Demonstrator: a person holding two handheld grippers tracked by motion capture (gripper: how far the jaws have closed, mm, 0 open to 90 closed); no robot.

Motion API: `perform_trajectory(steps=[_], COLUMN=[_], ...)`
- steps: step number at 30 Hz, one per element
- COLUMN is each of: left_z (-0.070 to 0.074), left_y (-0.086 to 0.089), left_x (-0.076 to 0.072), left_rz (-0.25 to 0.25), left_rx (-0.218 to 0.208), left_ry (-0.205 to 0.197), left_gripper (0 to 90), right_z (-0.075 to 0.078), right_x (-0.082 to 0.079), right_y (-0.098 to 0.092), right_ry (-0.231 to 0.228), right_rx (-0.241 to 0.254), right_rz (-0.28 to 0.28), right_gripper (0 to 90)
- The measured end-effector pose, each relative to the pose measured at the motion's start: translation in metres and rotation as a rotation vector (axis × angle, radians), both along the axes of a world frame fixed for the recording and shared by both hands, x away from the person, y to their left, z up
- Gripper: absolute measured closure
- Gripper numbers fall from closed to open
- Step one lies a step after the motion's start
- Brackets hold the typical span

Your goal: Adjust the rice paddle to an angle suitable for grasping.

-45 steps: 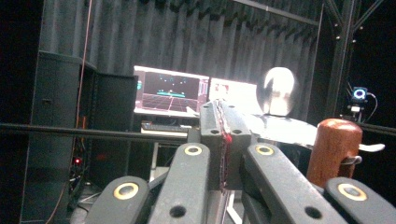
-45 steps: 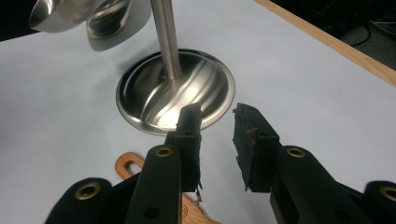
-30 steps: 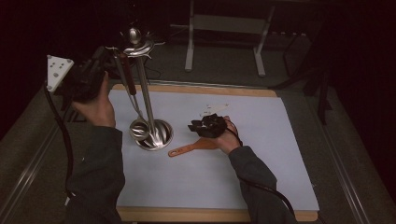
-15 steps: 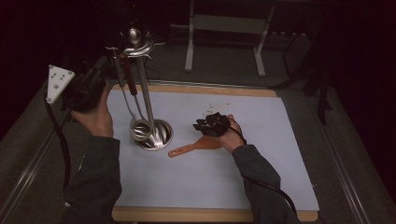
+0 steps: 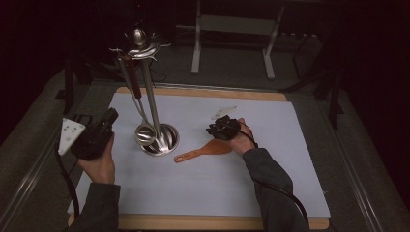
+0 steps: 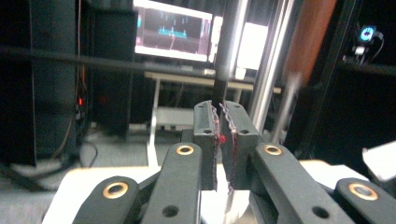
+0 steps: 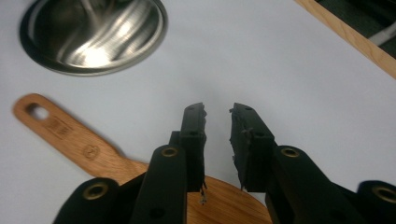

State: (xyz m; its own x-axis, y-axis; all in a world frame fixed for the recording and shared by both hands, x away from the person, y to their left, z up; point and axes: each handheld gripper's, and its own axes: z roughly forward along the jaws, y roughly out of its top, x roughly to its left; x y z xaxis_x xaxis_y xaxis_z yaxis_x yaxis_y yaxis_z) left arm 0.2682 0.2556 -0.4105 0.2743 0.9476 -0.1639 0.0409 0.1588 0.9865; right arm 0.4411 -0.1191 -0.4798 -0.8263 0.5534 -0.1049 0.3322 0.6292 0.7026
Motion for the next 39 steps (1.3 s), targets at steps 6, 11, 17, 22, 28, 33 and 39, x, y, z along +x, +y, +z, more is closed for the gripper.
perform_trajectory(steps=[6, 11, 17, 22, 28, 33, 39], left_z=[-0.046, -0.067, -0.087, -0.103, -0.113, -0.116, -0.117], left_y=[-0.003, -0.004, -0.004, -0.002, 0.002, 0.005, 0.003], left_x=[-0.007, -0.009, -0.006, -0.004, -0.002, -0.001, -0.003], left_rz=[-0.022, -0.018, -0.005, 0.008, 0.023, 0.03, 0.021], left_rx=[0.003, -0.018, -0.026, -0.02, -0.015, -0.022, -0.025], left_ry=[0.107, 0.128, 0.144, 0.174, 0.194, 0.204, 0.208], left_gripper=[83.1, 82.8, 82.0, 81.4, 81.1, 80.8, 80.1], right_z=[-0.007, -0.011, -0.017, -0.023, -0.028, -0.034, -0.035], right_x=[0.006, 0.009, 0.012, 0.015, 0.016, 0.015, 0.009], right_y=[0.002, 0.008, 0.013, 0.015, 0.016, 0.015, 0.005], right_ry=[0.008, 0.017, 0.027, 0.037, 0.054, 0.065, 0.078], right_rx=[-0.043, -0.08, -0.115, -0.141, -0.163, -0.202, -0.231], right_rz=[-0.024, -0.019, -0.014, -0.014, -0.018, -0.022, -0.025], right_gripper=[78.9, 89.2, 89.8, 89.8, 89.8, 89.8, 89.7])
